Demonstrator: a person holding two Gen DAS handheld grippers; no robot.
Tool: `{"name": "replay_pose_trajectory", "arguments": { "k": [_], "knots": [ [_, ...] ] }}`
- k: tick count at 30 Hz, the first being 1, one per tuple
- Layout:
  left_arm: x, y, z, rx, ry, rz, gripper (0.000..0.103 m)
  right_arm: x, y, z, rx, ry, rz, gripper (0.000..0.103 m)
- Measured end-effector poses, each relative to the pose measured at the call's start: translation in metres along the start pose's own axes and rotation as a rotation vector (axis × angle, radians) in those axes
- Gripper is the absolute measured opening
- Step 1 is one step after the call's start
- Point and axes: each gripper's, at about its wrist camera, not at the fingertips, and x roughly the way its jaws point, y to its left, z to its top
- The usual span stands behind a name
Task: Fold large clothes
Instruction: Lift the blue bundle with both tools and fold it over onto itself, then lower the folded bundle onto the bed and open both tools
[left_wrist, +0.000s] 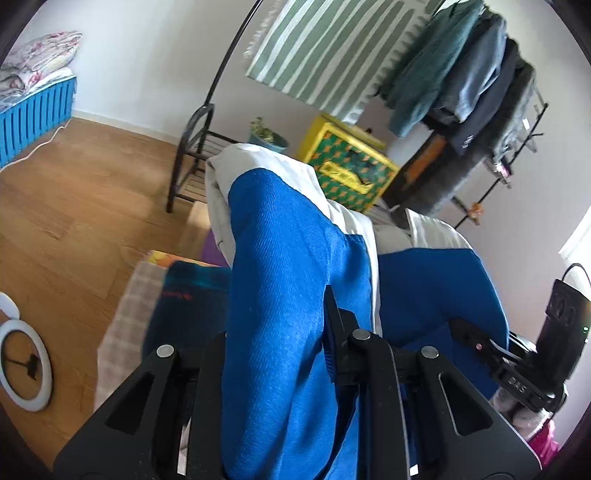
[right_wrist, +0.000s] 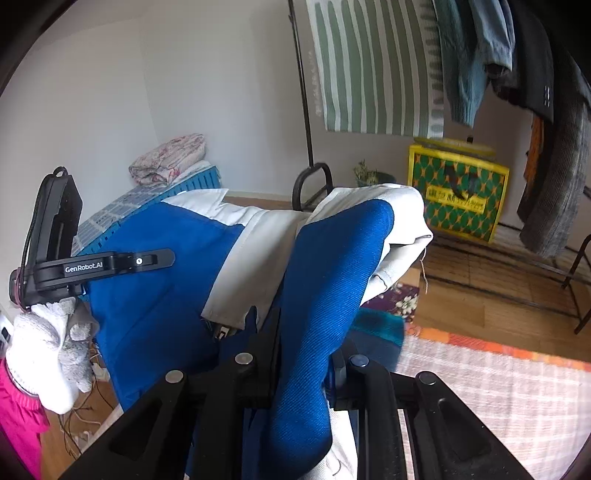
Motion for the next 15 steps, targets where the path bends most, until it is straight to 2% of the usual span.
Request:
{"name": "replay_pose_trajectory", "arguments": {
  "k": [3,5,6,7,10,13,15],
  "knots": [
    [0.040,0.022,-0.007,0.001,0.070,0.049,0.022,0.035,-0.005,-0.018,0.021,0.065,-0.017,0.017],
    [0.064,0.035,-0.017,0.002,0.114,0.120,0.023,0.055,-0.021,-0.033,0.062,0.116,-0.030,0.017],
    [0.072,0.040,-0.020,0.009,0.127,0.157,0.027,0.064,-0.032,-0.037,0.089,0.137,-0.042,0.018],
    [0.080,0.049,-0.025,0.001,0.143,0.195,0.038,0.071,-0.041,-0.043,0.113,0.160,-0.042,0.020],
    [0.086,0.064,-0.034,-0.067,0.131,0.215,0.056,0.082,-0.057,-0.054,0.157,0.194,-0.030,0.025],
    [0.080,0.069,-0.036,-0.075,0.106,0.251,0.058,0.087,-0.051,-0.057,0.105,0.209,-0.080,0.034],
    [0.070,0.069,-0.037,-0.083,0.095,0.278,0.058,0.089,-0.051,-0.055,0.102,0.227,-0.082,0.037]
  ]
}}
